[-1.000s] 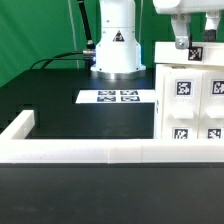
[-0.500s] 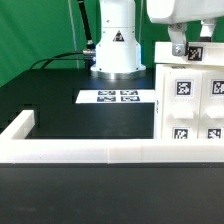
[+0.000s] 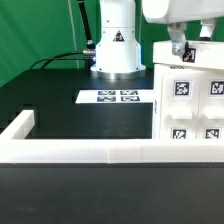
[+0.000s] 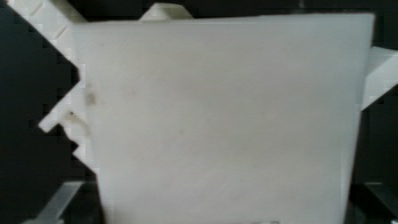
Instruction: Assemble cabinet
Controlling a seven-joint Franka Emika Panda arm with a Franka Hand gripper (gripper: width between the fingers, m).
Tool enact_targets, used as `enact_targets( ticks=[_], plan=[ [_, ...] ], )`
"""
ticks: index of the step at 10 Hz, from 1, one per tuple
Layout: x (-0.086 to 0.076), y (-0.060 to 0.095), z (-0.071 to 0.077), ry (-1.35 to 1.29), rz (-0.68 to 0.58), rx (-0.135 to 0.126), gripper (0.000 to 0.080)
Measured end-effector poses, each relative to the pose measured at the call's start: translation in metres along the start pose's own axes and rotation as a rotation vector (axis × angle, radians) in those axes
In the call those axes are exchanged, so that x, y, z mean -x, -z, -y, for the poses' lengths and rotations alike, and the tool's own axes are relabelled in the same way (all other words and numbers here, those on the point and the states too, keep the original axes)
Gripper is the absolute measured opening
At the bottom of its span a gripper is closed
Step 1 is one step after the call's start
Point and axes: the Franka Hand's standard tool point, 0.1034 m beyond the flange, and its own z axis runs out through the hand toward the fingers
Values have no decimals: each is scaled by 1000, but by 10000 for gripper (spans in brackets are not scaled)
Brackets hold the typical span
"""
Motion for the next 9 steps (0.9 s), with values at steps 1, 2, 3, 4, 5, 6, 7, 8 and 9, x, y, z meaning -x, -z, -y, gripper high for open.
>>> enact_targets(
  ticks=[1, 2, 3, 4, 5, 6, 7, 8, 9],
  plan=[
    [0, 0, 0, -86, -1, -1, 560],
    [2, 0, -3, -179, -2, 0, 560],
    [3, 0, -2, -262, -9, 4, 561],
    [4, -1, 0, -405, -15, 5, 561],
    [5, -1, 2, -518, -17, 5, 561],
    [5, -2, 3, -582, -18, 5, 561],
    [3, -2, 5, -715, -19, 4, 561],
    [2, -2, 7, -806, -19, 3, 561],
    [0, -2, 10, -922, -19, 1, 561]
  ],
)
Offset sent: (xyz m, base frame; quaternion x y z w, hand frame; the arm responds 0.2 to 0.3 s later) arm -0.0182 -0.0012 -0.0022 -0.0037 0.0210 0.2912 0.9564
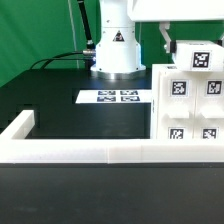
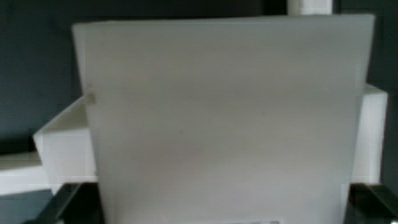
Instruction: Assemble cabinet
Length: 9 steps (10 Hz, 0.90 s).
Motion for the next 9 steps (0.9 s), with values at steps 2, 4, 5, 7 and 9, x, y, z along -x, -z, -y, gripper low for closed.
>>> enact_targets(
  ticks=[2, 4, 5, 7, 9],
  plan=[
    [1, 0, 4, -190, -4, -2, 561],
    [1, 0, 4, -358, -3, -3, 561],
    [1, 0, 5, -400, -3, -4, 561],
    [1, -1, 6, -538, -4, -5, 561],
    [1, -1, 7, -660, -4, -7, 561]
  ],
)
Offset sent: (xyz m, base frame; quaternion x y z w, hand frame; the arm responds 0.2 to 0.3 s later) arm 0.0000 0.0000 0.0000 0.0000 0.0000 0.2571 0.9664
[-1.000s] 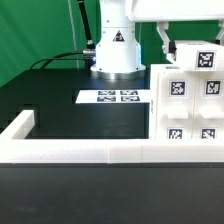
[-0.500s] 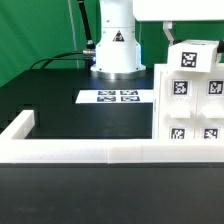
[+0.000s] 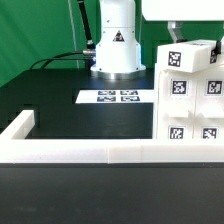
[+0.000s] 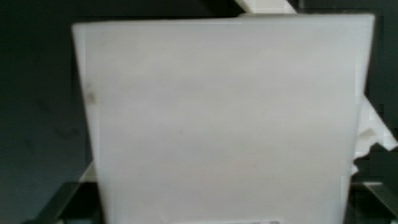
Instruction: Assemble cabinet
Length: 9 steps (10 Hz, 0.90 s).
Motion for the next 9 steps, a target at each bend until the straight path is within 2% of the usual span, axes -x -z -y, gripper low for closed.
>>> enact_targets(
  ticks=[1, 5, 9],
  plan=[
    [0, 0, 0, -32, -1, -1, 561],
    [2, 0, 3, -443, 8, -24, 561],
    [0, -1, 4, -765, 18, -32, 563]
  ],
)
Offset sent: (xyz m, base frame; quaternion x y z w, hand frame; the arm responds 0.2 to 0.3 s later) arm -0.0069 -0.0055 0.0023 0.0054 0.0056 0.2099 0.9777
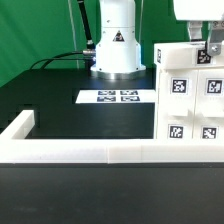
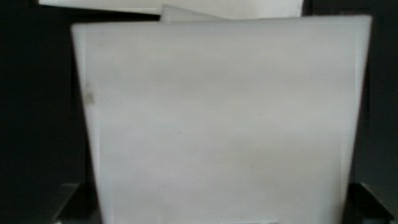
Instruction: Assemble cabinet
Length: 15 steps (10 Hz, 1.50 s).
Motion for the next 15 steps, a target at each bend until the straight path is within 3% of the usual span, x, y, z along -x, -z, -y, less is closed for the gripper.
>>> enact_targets(
  ticks=[4, 7, 8, 9, 10, 11, 15],
  plan=[
    [1, 0, 2, -277, 15, -9, 563],
    [7, 1, 3, -333, 53, -9, 563],
    [11, 1, 2, -302, 63, -7, 619],
    [11, 0, 2, -286, 63, -7, 737],
    [11, 1, 2, -278, 64, -7, 737],
    [12, 5, 3, -262, 77, -12, 788],
    [16, 26, 10, -244, 124, -42, 797]
  ],
)
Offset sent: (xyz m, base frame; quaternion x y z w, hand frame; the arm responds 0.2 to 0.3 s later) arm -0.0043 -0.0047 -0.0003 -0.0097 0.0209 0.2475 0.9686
